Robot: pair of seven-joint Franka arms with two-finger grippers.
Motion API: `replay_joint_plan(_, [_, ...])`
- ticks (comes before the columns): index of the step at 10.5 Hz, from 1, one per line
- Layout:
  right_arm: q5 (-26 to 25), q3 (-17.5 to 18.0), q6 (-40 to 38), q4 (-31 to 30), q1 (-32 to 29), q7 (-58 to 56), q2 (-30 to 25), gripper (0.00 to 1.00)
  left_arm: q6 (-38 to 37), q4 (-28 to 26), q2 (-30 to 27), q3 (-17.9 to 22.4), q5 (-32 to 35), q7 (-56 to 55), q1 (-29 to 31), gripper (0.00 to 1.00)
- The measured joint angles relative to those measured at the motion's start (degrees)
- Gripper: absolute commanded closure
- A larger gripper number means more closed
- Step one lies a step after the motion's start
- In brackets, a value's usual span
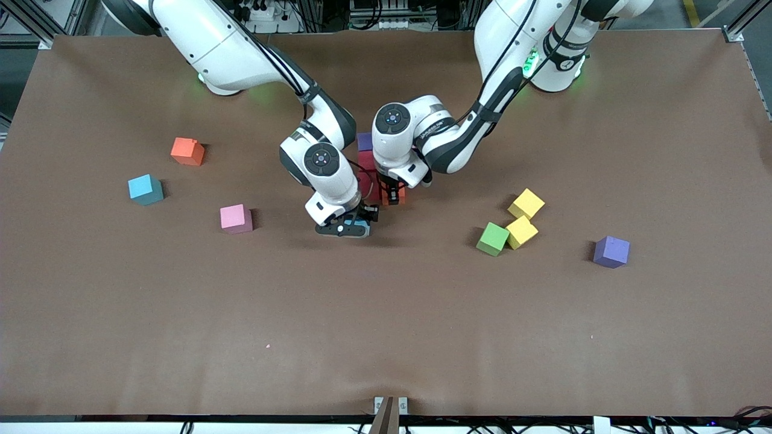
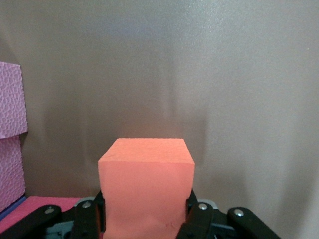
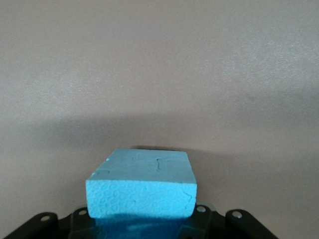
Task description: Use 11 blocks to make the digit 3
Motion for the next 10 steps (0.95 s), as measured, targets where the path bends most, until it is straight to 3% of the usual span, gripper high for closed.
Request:
replay_joint_plan(6, [-0.2, -3.0, -4.2, 1.3, 0.0, -3.3, -0.1, 0.72, 0.0, 0.6, 0.3, 0.0, 0.0, 0.0, -0.6, 0.87])
replay_joint_plan(7, [-0.2, -3.2, -4.2, 1.3, 0.0, -3.6, -0.1, 0.72, 0.0, 0.6, 0.4, 0.0, 0.0, 0.0, -0.6, 0.69])
replay_joint_plan(8, [-0.2, -3.2, -4.2, 1.3, 0.0, -3.6, -0.1, 0.72, 0.0, 0.6, 0.4, 0.0, 0.0, 0.0, -0.6, 0.16])
replay_joint_plan(9, [-0.2, -3.2, -4.3, 1.3, 0.0, -3.6, -0.1, 0.72, 0.0, 0.6, 0.4, 0.0, 0.1, 0.0, -0.6, 0.0])
replay_joint_plan(10, [-0.2, -3.2, -4.3, 1.3, 0.0, -3.6, -0.1, 0.71, 0.0, 0.5, 0.5, 0.0, 0.5, 0.1, -0.7, 0.0])
